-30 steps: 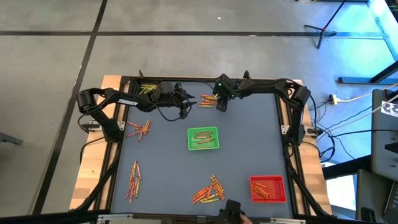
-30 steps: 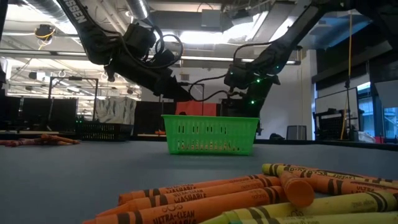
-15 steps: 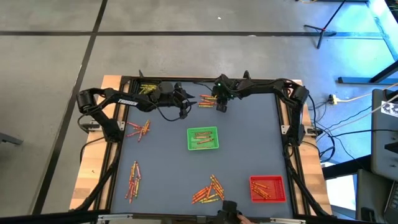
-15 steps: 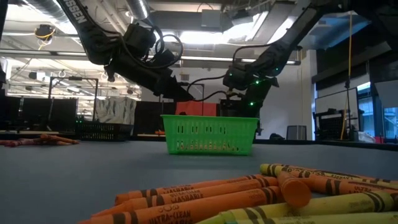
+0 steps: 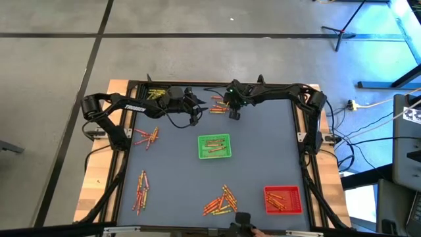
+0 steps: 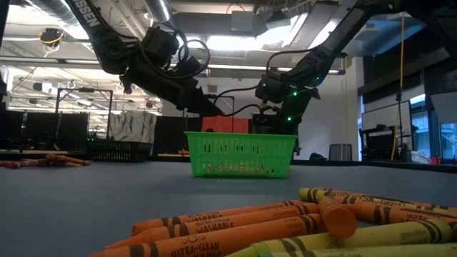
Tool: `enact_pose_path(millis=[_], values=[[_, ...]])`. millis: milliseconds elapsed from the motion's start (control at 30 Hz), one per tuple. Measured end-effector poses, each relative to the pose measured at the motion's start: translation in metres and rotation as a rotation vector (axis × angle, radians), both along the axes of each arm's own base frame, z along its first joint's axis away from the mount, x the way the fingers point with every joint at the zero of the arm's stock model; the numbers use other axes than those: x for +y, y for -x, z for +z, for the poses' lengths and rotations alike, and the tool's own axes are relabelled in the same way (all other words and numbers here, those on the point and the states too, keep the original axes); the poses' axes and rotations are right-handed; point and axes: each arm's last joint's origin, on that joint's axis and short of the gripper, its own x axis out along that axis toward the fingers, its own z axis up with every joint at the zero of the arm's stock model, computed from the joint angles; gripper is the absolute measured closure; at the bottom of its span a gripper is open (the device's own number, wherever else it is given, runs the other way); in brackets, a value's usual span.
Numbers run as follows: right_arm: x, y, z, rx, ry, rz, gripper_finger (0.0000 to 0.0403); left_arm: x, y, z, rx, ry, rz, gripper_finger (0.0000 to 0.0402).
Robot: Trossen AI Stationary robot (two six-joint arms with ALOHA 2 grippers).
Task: Sort crayons
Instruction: Put the green crayon into the black bin
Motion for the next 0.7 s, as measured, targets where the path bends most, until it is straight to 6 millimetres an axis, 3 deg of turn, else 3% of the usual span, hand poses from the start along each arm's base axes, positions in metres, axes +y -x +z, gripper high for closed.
enact_pose_path(millis=[200,400,567,700], values=[[0.005,0.001,0.010,0.000,0.021,0.005,0.0397,0.000,0.000,0.000,0.000,0.000,0.000,0.0282],[0.026,0.000,0.046,-0.029,0.093,0.029,0.0400,0.000,0.000,0.000,0.000,0.000,0.000,0.0279],[0.038,0.004,0.064,-0.088,0.115,0.052,0.0400,0.000,0.000,0.000,-0.001,0.002,0.001,0.0248],[0.038,0.008,0.061,-0.089,0.069,0.034,0.0402,0.000,0.000,0.000,0.000,0.003,0.001,0.0231]])
